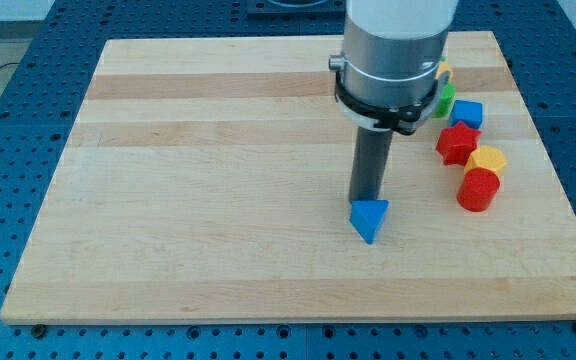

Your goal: Place the blue triangle to the bottom of the red circle

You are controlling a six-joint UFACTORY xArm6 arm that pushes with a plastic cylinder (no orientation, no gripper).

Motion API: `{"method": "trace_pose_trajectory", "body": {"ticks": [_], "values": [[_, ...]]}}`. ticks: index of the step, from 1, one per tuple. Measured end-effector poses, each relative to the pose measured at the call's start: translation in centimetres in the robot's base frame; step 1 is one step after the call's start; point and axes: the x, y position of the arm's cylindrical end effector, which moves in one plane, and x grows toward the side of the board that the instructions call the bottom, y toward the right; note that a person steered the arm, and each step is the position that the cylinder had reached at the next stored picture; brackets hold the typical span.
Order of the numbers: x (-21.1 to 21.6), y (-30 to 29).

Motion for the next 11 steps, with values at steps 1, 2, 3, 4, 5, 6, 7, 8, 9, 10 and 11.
{"method": "trace_pose_trajectory", "body": {"ticks": [1,2,3,4,5,6,7,8,9,10,11], "values": [[0.0,-5.4],[1.8,-8.8],[2.3,-5.0],[2.3,0.9],[2.3,5.6],[2.3,6.9],[2.3,5.3],[4.1,3.5],[4.3,4.9],[4.3,7.0],[4.3,8.7]]}}
